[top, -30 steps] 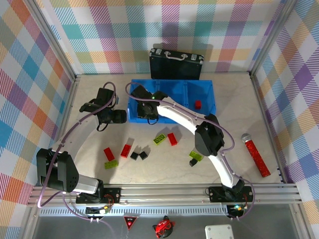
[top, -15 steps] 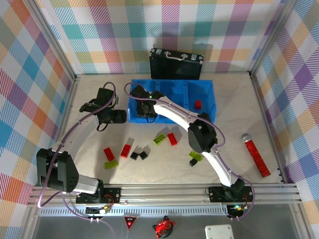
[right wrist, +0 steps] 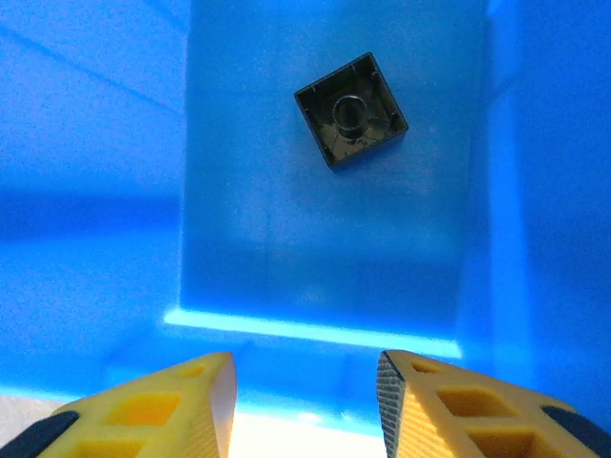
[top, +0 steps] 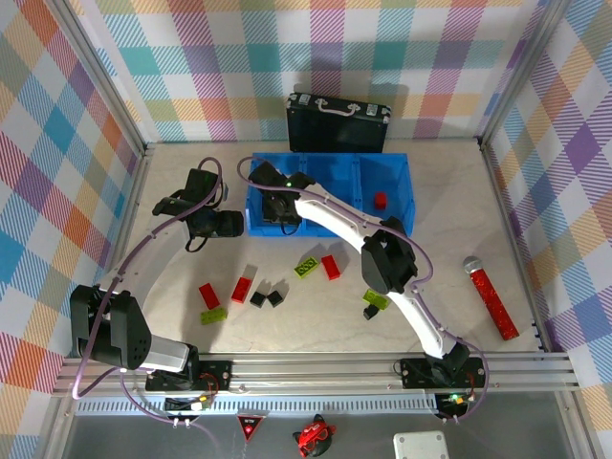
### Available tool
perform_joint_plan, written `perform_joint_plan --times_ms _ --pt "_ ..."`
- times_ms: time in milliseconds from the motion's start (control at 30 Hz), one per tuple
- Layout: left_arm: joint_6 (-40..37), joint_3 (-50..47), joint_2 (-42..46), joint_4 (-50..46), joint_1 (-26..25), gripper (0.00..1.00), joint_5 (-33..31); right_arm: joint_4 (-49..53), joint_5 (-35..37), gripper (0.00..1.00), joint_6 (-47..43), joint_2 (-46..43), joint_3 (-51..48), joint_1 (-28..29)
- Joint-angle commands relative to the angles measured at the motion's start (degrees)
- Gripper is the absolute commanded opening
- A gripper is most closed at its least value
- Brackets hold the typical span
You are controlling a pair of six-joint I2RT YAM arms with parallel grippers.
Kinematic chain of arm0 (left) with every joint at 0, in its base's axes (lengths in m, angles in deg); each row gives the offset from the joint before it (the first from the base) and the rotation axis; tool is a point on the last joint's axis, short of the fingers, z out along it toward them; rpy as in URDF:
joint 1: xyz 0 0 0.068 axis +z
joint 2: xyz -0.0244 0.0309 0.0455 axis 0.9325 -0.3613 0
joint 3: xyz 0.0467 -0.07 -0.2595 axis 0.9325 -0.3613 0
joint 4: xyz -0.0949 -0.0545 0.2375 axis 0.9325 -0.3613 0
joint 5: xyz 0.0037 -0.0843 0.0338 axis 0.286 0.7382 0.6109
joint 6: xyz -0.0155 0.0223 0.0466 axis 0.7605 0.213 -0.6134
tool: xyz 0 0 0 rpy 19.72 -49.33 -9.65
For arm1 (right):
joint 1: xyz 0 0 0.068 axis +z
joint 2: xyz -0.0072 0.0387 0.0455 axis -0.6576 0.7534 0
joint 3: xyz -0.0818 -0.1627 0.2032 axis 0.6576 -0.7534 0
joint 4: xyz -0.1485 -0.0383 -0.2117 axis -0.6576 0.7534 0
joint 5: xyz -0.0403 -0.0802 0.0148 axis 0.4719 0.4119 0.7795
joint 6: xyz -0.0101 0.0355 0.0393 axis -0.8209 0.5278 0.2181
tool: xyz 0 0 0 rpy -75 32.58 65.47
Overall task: Sort the legos into containers by color
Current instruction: Place the lego in the container, then pick up the lego from the bottom-left of the table.
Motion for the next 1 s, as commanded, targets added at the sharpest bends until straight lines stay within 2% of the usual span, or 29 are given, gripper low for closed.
perform_joint_plan --times_ms 0,200,633,967 --pt "0.31 -0.15 1.36 -0.60 1.01 0.70 1.03 2.24 -0.34 0.44 -1.20 -5.16 0.99 -0.15" --pt "1.05 -0.62 1.50 -0.69 1.00 0.70 1.99 1.60 -1.66 0.44 -3.56 -11.69 -4.84 -0.06" --pt "7.74 -0.68 0.42 -3.77 -0.20 0.70 7.48 -4.37 -4.49 0.44 -9.14 -29.20 -28.94 -0.24" --pt "14.05 -9.06 4.74 -6.48 -6.36 0.69 2.43 -8.95 -6.35 0.44 -10.22 -37.09 -43.50 -1.16"
